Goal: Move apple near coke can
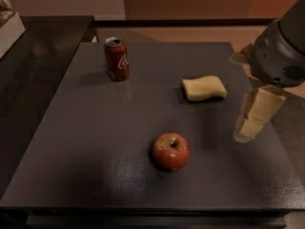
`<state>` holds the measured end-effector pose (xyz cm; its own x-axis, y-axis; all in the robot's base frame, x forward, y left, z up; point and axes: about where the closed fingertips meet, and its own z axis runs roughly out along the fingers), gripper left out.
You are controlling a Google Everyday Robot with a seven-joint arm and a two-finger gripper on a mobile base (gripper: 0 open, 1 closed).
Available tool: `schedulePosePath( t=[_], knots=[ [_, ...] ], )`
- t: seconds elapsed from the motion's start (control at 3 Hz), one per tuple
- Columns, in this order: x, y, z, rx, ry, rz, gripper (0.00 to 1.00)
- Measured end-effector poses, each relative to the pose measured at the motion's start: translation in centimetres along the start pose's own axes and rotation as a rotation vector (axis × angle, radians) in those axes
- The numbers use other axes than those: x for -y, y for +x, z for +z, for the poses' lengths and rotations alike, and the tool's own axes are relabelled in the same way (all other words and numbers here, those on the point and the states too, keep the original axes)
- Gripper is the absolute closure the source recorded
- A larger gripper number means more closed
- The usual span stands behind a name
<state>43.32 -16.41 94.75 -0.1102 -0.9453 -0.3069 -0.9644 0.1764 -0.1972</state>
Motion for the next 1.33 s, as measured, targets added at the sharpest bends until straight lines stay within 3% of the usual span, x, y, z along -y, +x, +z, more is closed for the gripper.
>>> schedulePosePath(
  t=[0.67,1.33],
  knots=[
    [-4.0,-4.1,5.4,0.092,-0.099,-0.172,0.00],
    [-6.6,-6.7,9.8,0.124,-0.153,-0.318,0.00]
  ],
)
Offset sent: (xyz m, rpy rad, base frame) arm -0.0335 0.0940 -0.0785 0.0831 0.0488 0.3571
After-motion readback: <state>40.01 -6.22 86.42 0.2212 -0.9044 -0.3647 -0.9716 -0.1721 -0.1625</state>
